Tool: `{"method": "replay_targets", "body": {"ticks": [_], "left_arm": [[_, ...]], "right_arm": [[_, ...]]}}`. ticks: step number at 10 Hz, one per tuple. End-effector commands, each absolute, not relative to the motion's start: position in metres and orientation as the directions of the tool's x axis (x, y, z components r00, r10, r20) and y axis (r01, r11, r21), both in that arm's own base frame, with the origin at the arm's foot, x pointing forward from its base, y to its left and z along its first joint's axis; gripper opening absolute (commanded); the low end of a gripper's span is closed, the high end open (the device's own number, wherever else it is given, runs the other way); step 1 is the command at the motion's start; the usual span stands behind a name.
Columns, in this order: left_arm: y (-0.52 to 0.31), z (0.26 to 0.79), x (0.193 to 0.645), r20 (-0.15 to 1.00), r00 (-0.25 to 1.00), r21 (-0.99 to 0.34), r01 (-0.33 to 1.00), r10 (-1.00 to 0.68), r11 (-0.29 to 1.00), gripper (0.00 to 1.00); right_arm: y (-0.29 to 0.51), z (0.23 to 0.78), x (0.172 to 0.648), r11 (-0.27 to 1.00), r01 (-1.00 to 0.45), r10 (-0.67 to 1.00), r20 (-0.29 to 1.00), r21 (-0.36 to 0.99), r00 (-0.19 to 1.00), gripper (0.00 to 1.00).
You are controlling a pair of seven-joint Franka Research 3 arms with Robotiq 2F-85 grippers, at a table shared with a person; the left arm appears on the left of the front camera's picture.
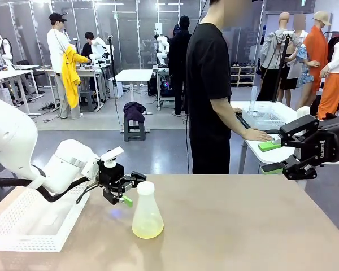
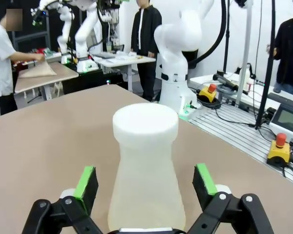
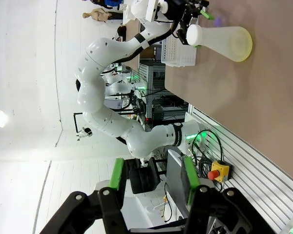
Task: Prepare the solutions needed for the experiment.
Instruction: When the human places the Big flask in the center of the table, pick up the Big flask and place it in the left Organizing basket.
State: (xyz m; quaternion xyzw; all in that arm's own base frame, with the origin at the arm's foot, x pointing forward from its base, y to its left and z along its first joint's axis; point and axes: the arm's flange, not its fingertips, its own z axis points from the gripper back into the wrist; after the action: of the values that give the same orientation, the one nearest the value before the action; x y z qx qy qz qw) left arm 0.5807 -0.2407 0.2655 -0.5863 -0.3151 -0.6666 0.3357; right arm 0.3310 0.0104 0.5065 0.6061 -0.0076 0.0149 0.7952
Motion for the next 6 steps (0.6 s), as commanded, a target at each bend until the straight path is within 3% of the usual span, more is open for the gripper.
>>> {"method": "replay_targets", "body": {"ticks": [1, 6], "left_arm": [[-0.250, 0.260, 0.577, 0.998, -0.057, 0.049, 0.817, 0.005, -0.575, 1.00], [-0.280, 0.247, 0.565, 0.998, -0.001, 0.041, 0.783, 0.065, -0.621, 1.00]], "right_arm": [[0.011, 0.508, 0.332, 0.251, -0.044, 0.014, 0.042, 0.967, 0.999, 0.58], [0.011, 0.508, 0.332, 0.251, -0.044, 0.014, 0.042, 0.967, 0.999, 0.58]]}}
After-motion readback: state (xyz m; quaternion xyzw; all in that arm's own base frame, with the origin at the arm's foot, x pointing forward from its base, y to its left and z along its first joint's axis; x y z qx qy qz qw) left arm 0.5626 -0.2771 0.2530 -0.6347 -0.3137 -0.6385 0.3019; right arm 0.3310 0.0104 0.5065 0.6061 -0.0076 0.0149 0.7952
